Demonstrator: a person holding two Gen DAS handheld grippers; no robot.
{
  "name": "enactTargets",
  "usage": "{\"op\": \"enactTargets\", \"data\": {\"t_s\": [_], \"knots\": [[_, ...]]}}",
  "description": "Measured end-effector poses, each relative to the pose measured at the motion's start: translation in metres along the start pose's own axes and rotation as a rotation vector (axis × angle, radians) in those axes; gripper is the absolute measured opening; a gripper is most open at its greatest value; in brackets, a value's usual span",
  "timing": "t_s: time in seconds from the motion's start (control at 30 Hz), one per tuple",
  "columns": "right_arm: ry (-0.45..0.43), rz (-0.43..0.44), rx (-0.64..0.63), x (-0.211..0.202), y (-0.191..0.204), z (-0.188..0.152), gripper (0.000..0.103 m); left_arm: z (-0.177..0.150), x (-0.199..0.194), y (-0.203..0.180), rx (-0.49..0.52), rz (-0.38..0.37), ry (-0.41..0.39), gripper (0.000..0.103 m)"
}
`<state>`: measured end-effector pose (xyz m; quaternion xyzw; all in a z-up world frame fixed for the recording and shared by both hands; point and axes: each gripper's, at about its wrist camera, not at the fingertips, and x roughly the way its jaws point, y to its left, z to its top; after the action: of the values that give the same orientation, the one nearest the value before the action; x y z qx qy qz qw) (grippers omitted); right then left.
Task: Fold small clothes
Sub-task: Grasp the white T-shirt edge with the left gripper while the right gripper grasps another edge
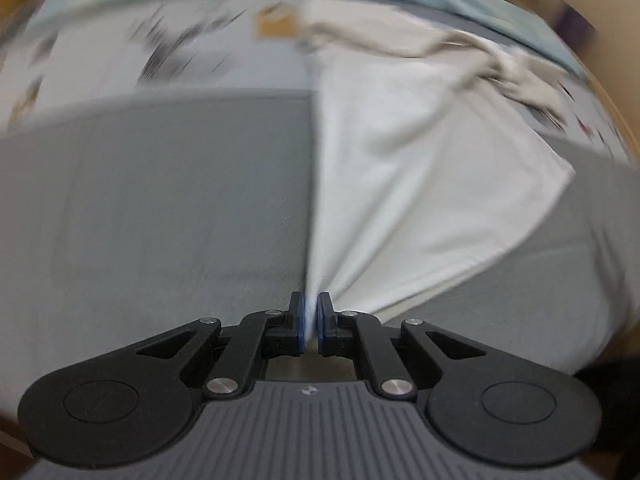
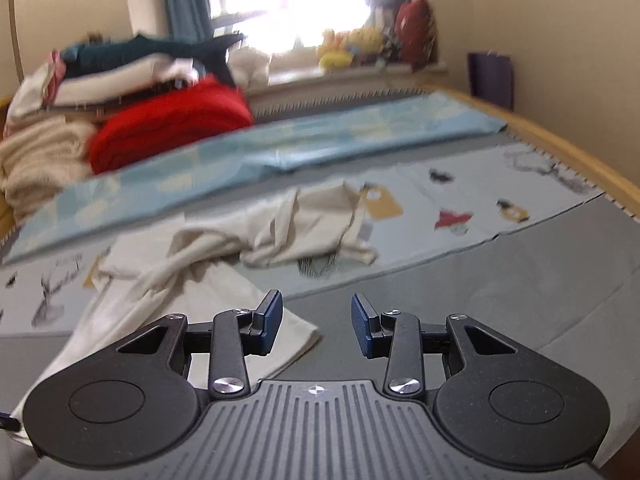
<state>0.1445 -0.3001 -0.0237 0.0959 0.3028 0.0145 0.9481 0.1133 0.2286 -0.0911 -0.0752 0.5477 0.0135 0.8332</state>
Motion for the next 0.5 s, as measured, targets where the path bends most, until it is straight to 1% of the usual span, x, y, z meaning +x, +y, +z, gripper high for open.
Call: {"op": "enactTargets", "data": {"t_s": [0.03, 0.07, 0.1, 0.13, 0.17, 0.2, 0.27, 0.33, 0.4, 0.5], "knots": [[0.028, 0.004, -0.002, 0.010, 0.001, 0.000, 0.040, 0.004, -0.006, 0.006, -0.024, -0.014, -0.018, 0.008], [0.053, 0.005, -0.001, 0.020, 0.003, 0.000, 0.040, 0.009, -0.011, 0.011, -0.045, -0.023, -0.052, 0.013], [0.079, 0.007, 0.004, 0.029, 0.004, 0.000, 0.040, 0.012, -0.013, 0.014, -0.046, -0.073, -0.062, 0.016], [0.112, 0.014, 0.012, 0.041, 0.006, -0.001, 0.040, 0.016, -0.014, 0.015, -0.065, -0.081, -0.069, 0.022], [0.139, 0.020, 0.021, 0.052, 0.007, -0.001, 0.040, 0.022, -0.011, 0.015, -0.077, -0.086, -0.064, 0.023], [0.152, 0.021, 0.020, 0.063, 0.011, 0.000, 0.040, 0.024, -0.007, 0.008, -0.079, -0.082, -0.058, 0.023], [0.164, 0.014, -0.021, 0.083, 0.019, -0.001, 0.040, 0.029, -0.001, -0.002, -0.064, -0.063, -0.037, 0.030], [0.186, 0.000, -0.066, 0.103, 0.027, -0.003, 0.041, 0.029, 0.013, -0.017, -0.040, -0.022, -0.003, 0.031], [0.223, -0.015, -0.094, 0.126, 0.030, -0.008, 0.041, 0.030, 0.027, -0.023, -0.036, 0.013, 0.057, 0.031], [0.281, -0.027, -0.106, 0.159, 0.032, -0.013, 0.041, 0.030, 0.039, -0.024, -0.043, 0.030, 0.101, 0.031]]}}
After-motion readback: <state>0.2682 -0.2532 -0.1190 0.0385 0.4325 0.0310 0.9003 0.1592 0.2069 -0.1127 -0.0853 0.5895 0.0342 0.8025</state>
